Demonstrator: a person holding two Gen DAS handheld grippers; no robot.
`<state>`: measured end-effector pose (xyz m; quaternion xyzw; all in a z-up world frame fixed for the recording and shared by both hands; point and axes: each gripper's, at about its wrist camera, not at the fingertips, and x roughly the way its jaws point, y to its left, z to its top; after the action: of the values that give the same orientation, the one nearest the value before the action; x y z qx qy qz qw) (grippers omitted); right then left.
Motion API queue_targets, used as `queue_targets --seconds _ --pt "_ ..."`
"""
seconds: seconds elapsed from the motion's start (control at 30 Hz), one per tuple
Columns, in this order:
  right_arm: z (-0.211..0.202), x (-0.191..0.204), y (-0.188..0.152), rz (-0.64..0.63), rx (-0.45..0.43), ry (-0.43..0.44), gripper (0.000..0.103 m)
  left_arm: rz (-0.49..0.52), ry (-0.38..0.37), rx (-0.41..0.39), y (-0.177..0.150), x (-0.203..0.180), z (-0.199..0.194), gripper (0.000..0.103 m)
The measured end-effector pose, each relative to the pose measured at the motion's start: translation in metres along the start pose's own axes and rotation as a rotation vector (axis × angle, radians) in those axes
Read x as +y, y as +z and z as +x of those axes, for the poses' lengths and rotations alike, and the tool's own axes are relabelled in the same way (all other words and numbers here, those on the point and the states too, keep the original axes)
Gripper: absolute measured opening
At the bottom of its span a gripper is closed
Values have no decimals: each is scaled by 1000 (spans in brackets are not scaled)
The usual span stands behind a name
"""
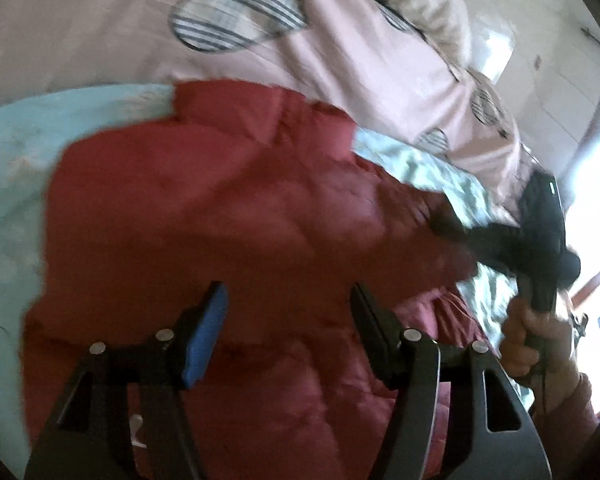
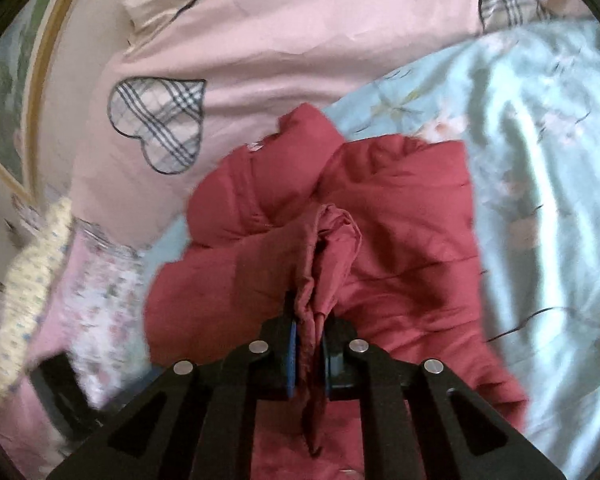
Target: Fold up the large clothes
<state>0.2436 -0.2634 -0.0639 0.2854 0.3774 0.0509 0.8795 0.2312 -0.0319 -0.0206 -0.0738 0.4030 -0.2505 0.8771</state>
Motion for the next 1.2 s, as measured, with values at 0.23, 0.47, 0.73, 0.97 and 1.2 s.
queue_targets --seconds 0.23,0.47,0.73,0.97,1.2 --pt "17 -6 -13 -91 11 -115 9 -54 115 -31 29 51 7 63" --pt "8 0 -14 -111 -24 -197 29 -24 164 87 24 70 55 61" --pt "-28 57 -25 -283 -171 -192 49 -3 211 74 16 66 59 61" --pt "55 59 -51 -409 82 -260 56 23 242 74 14 63 57 62" --pt "39 25 -38 -279 41 -269 52 46 245 75 7 70 34 61"
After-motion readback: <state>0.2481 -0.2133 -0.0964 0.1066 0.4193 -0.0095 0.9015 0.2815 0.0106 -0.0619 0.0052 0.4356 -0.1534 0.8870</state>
